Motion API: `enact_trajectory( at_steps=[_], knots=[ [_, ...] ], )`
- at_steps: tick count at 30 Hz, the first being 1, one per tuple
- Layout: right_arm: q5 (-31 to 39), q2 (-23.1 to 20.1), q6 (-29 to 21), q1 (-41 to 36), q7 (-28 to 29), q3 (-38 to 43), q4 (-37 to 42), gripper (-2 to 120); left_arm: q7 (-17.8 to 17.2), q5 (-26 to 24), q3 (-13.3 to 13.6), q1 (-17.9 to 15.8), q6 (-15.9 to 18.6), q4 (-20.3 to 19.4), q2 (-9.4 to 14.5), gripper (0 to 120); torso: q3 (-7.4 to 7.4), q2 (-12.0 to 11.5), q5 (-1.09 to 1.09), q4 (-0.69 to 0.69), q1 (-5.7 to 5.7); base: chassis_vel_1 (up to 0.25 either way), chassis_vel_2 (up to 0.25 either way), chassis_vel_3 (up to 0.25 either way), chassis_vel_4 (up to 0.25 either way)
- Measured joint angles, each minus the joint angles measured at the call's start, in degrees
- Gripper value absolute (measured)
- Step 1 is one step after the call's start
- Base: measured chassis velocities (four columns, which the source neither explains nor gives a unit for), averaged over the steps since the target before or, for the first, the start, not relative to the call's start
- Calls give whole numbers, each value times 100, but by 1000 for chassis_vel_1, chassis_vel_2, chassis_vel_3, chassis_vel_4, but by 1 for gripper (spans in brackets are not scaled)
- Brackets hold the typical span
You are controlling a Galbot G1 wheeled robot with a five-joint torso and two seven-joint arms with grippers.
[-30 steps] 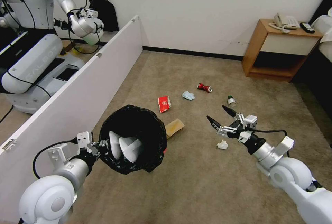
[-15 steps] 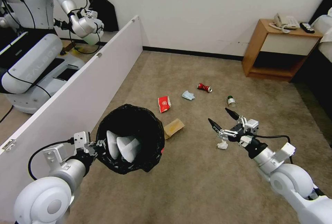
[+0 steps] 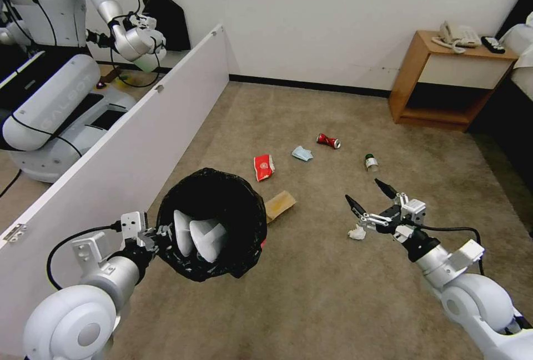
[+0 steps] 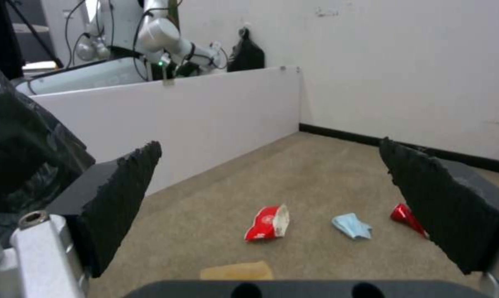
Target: Pick up the trash bin and place the garbage on the floor into it.
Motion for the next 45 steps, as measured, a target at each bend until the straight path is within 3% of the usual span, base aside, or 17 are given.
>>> enact_trajectory(
  at_steps=[24, 39, 45],
  knots=[
    [250, 25, -352, 196, -359, -88, -149, 100, 2, -32, 106, -153, -4, 207, -49, 0, 0, 0, 0, 0, 0, 0, 0, 0, 0],
    [386, 43, -6, 290, -373, -298, -258, 100, 23, -80, 146, -184, -19, 228, 7, 0, 4, 0, 0, 2, 1, -167, 156, 173, -168],
    [395, 45, 22, 293, -373, -295, -263, 100, 25, -91, 163, -177, -19, 211, -6, 0, 0, 0, 0, -1, 0, -6, 19, 16, 3]
  ],
)
